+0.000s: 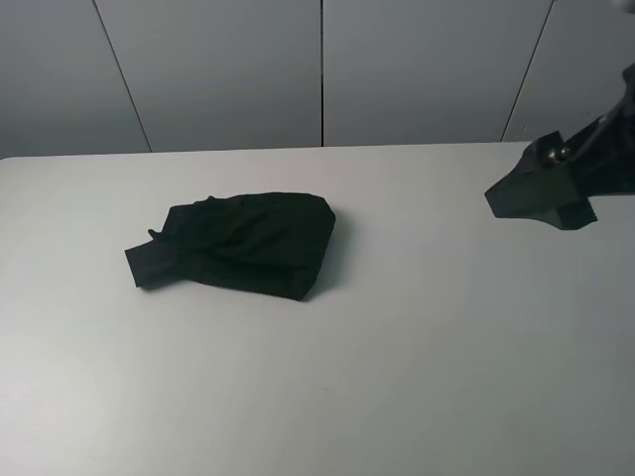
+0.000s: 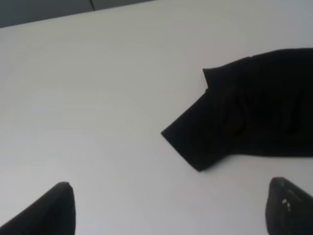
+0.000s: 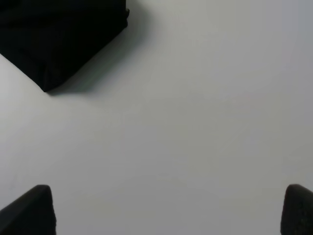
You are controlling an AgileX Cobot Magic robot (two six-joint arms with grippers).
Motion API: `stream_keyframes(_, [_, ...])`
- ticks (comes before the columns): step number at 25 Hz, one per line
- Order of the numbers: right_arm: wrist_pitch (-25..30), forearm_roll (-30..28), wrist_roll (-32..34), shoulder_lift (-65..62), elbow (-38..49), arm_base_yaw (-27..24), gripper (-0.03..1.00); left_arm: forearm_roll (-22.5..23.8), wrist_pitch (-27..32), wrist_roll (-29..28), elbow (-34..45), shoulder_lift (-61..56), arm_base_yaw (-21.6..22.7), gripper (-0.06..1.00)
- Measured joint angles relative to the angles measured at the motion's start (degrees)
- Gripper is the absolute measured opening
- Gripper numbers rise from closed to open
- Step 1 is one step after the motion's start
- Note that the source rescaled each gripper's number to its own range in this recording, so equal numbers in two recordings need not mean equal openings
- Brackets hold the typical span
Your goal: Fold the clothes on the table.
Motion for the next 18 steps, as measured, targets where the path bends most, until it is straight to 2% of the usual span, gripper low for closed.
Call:
stream_keyframes(5, [7.6,0.2,0.0,-13.6,1.3,0.0,1.00,1.1,0.6,-1.5,10.3,-12.4,0.0,1.00])
stream_keyframes(9, [12.3,0.5,-0.3,-23.1,3.1,0.0,1.00,1.1,0.7,-2.0,15.4,-23.3,0.0,1.00])
stream_keyframes(18, [14.1,2.8,-0.6,-40.7,7.1,0.0,1.00,1.1,3.9,-4.4,21.2,-38.3,0.0,1.00])
